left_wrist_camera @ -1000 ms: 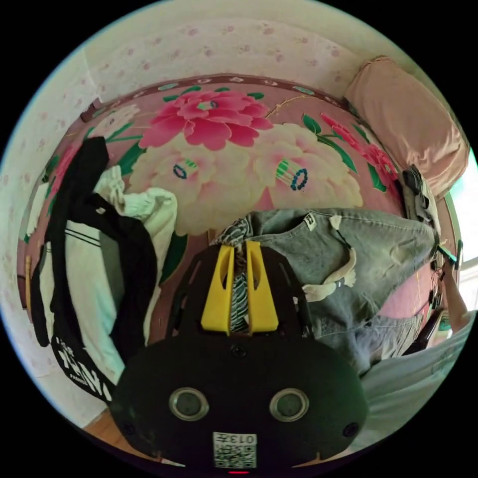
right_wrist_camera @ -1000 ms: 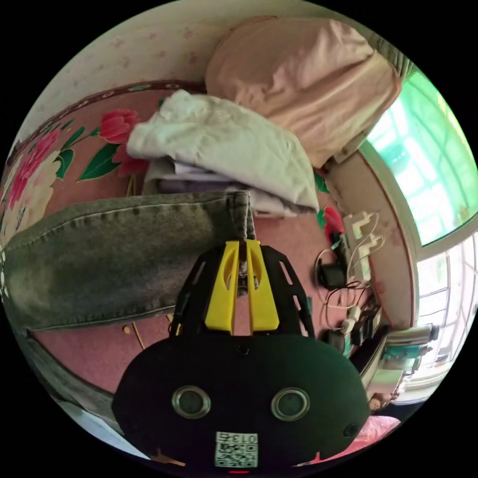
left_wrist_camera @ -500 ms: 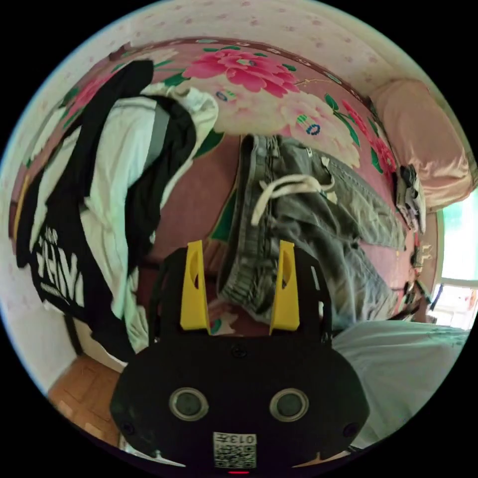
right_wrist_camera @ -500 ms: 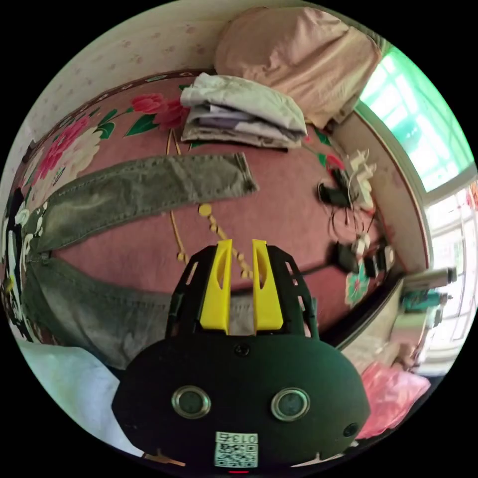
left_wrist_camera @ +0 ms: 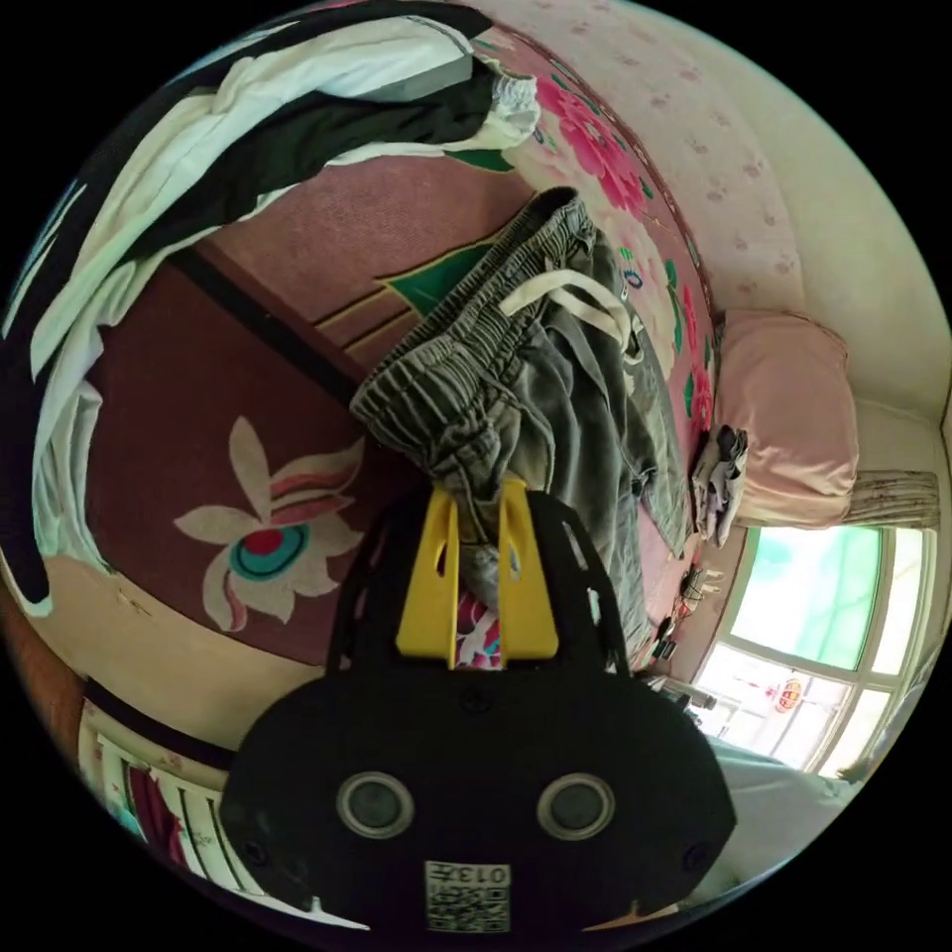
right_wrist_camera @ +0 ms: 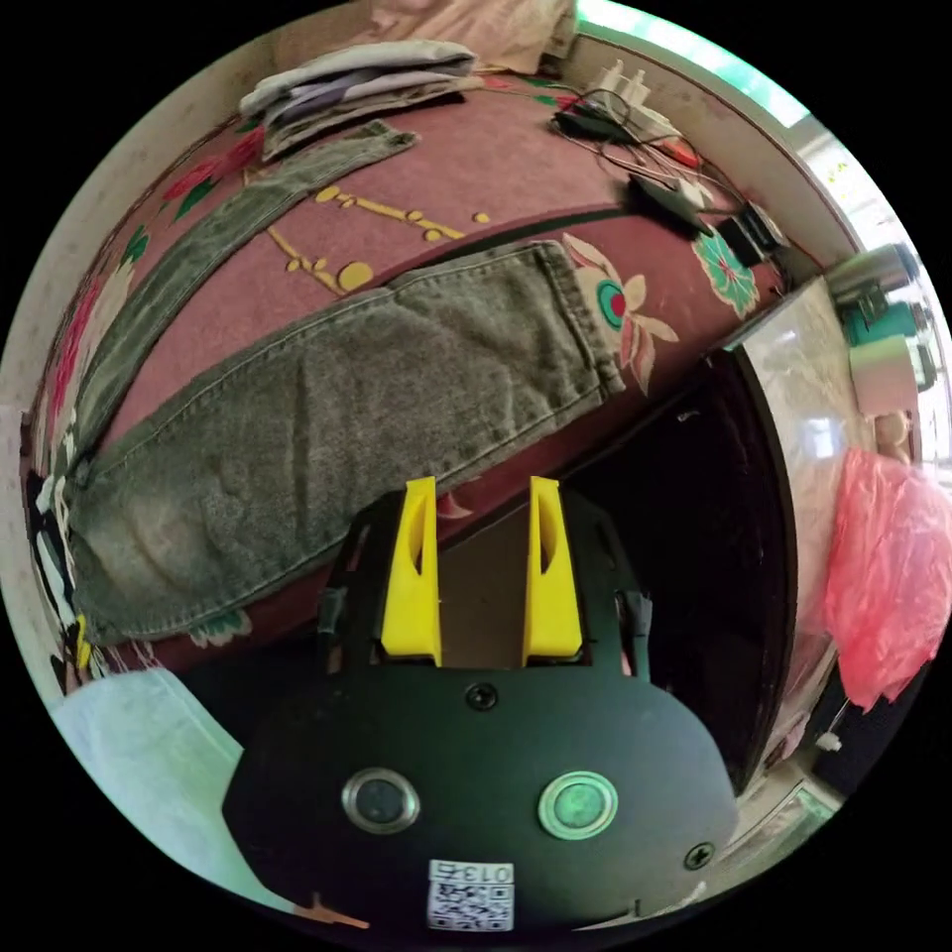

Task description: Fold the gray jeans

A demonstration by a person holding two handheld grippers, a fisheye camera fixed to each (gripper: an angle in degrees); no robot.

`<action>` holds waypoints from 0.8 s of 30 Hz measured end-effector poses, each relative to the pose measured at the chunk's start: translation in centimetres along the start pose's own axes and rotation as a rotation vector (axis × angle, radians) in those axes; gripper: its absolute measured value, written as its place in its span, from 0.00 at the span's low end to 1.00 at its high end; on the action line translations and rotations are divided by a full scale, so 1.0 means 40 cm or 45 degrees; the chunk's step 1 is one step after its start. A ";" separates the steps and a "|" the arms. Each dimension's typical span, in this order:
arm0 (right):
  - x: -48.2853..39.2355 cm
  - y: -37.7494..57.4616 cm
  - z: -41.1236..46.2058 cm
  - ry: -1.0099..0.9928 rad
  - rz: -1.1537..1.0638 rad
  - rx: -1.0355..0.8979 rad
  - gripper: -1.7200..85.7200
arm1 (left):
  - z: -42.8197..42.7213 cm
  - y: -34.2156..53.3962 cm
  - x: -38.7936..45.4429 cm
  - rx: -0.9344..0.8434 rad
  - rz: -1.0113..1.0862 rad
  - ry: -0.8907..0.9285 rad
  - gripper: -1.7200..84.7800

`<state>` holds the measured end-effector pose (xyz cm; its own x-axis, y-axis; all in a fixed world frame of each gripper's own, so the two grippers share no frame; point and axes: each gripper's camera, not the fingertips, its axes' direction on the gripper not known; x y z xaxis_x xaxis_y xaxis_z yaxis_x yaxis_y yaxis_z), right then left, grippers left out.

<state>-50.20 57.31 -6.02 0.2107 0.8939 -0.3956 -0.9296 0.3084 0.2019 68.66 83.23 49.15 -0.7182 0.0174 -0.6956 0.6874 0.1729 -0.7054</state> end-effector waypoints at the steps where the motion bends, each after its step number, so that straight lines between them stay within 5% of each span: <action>1: 0.033 -0.003 0.003 -0.011 0.069 0.019 0.18 | -0.012 -0.004 0.004 -0.013 0.038 -0.030 0.09; 10: 0.128 -0.065 0.082 -0.228 0.301 -0.029 0.12 | -0.174 0.077 -0.067 0.151 0.046 -0.084 0.05; 17: 0.018 -0.074 -0.061 -0.060 -0.097 0.269 0.07 | -0.096 0.123 -0.082 0.174 0.076 -0.187 0.07; 21: 0.035 -0.119 0.059 -0.032 -0.120 -0.060 0.09 | -0.017 0.152 -0.101 0.077 -0.016 -0.194 0.10; 24: 0.072 -0.109 0.016 -0.049 -0.070 -0.038 0.11 | -0.053 0.220 -0.112 0.096 -0.059 -0.150 0.12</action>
<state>-45.34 58.73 -7.46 0.2725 0.8881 -0.3701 -0.9249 0.3477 0.1536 77.70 86.78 46.34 -0.7347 -0.1052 -0.6702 0.6632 0.0963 -0.7422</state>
